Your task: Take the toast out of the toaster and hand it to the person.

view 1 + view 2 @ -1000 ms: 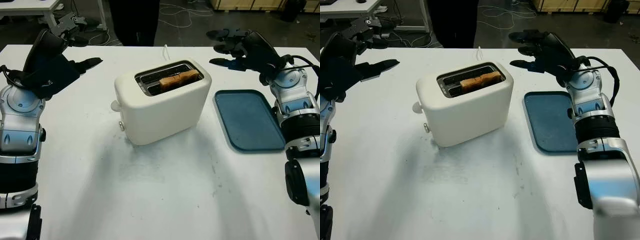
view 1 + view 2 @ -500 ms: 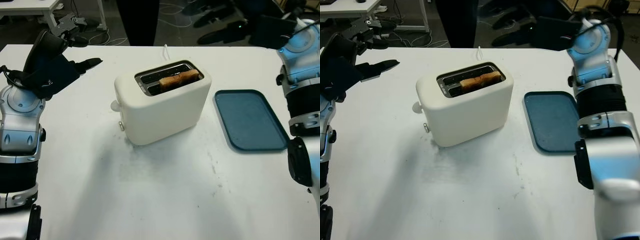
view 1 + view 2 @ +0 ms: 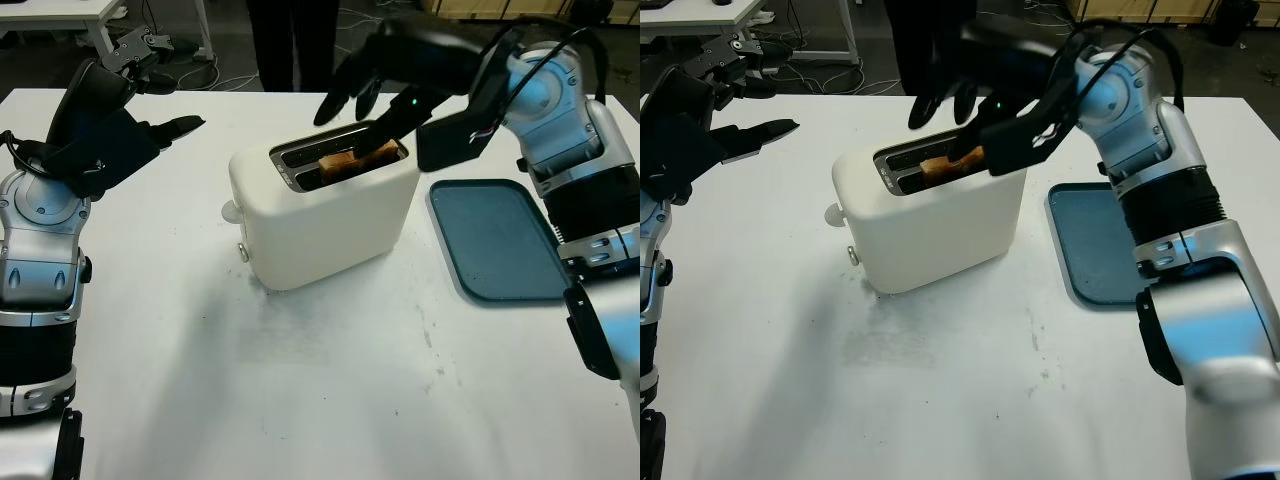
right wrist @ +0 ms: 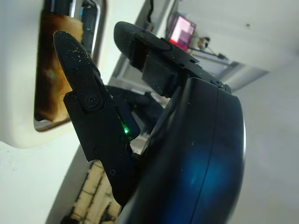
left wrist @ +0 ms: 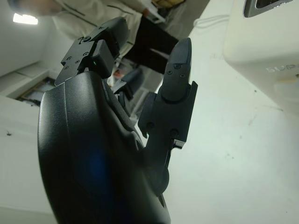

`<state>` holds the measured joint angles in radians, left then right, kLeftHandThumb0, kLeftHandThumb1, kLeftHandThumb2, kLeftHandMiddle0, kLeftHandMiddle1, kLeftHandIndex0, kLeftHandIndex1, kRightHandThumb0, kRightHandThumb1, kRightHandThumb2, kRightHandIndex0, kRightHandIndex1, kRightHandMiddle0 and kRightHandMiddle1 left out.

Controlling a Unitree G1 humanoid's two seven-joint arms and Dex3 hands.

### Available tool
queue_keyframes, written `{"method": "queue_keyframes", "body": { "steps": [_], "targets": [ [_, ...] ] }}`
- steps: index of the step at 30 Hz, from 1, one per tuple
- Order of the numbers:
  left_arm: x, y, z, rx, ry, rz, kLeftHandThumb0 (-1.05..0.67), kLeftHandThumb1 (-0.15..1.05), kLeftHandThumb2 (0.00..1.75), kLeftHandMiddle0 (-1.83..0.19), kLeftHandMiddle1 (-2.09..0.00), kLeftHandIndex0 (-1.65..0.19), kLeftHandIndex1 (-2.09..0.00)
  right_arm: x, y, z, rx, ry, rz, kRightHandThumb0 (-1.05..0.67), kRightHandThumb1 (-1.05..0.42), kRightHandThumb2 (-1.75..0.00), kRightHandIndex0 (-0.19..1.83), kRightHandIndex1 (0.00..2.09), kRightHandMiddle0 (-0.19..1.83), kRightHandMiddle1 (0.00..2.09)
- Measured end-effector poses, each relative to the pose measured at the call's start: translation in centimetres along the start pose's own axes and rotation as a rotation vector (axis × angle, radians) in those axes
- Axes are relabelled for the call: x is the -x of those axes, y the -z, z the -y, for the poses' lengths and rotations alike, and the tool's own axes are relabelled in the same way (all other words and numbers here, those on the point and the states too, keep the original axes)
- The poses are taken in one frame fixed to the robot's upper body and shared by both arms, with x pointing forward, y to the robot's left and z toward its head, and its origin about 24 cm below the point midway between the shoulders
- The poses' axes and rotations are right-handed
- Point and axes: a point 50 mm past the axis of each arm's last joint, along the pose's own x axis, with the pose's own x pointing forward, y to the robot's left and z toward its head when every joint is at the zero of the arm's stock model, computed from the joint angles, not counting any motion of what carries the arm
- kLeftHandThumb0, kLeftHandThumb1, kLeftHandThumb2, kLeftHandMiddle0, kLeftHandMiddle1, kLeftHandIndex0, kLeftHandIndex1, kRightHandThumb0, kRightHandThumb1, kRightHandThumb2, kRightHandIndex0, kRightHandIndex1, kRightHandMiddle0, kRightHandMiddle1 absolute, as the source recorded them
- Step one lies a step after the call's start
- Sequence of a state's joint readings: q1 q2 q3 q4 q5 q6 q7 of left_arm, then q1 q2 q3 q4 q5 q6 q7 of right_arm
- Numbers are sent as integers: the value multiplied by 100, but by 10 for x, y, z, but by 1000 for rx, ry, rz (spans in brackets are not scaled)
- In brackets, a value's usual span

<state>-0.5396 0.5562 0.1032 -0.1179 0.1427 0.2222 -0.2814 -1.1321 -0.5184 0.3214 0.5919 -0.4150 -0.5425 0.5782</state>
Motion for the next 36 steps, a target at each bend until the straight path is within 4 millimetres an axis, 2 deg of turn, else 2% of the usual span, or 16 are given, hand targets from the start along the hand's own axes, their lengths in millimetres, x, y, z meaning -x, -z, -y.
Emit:
{"method": "queue_keyframes", "body": {
  "steps": [3, 6, 12, 17, 20, 23, 28, 30, 32, 36],
  "targets": [
    [0, 0, 0, 1, 0, 2, -31, 92, 4, -6, -101, -21, -61, 0, 2, -3, 7, 2, -1, -52, -66, 0, 80, 122, 111, 4],
    [0, -1, 0, 1, 0, 2, -31, 92, 4, -7, -101, -22, -62, -1, 3, -7, 22, 4, 1, -51, -66, 0, 76, 143, 112, 3],
    [0, 0, 0, 1, 0, 2, -33, 92, 4, -7, -102, -22, -62, -4, 8, -18, 44, 11, -6, -48, -65, 0, 71, 159, 111, 2],
    [0, 0, 0, 2, 0, 1, -38, 92, 3, -7, -102, -22, -62, -4, 12, -22, 59, 25, -33, -46, -65, 0, 67, 134, 107, 0],
    [0, 0, 1, 0, 1, 0, -38, 92, 3, -8, -103, -22, -63, -4, 15, -25, 66, 28, -49, -45, -65, 0, 64, 107, 102, 0],
    [0, 1, 1, 1, 1, -3, -37, 92, 3, -7, -103, -22, -62, -4, 18, -26, 61, 33, -59, -44, -66, 0, 70, 83, 101, 0],
    [0, 1, 1, 0, 0, -3, -38, 92, 4, -9, -102, -23, -62, -3, 21, -28, 48, 31, -73, -44, -65, 0, 74, 81, 100, 0],
    [0, 1, 1, 1, 0, -5, -38, 92, 4, -9, -102, -23, -62, -4, 21, -29, 50, 25, -72, -45, -66, 0, 72, 86, 98, 0],
    [0, 1, 1, 1, 0, -5, -38, 92, 4, -8, -102, -23, -62, -5, 20, -29, 53, 20, -68, -45, -65, 0, 70, 100, 98, 0],
    [0, 1, 1, -5, -1, -6, -35, 92, 5, -8, -101, -22, -62, -7, 18, -29, 59, 6, -64, -44, -66, 0, 69, 108, 100, 1]
  ]
}}
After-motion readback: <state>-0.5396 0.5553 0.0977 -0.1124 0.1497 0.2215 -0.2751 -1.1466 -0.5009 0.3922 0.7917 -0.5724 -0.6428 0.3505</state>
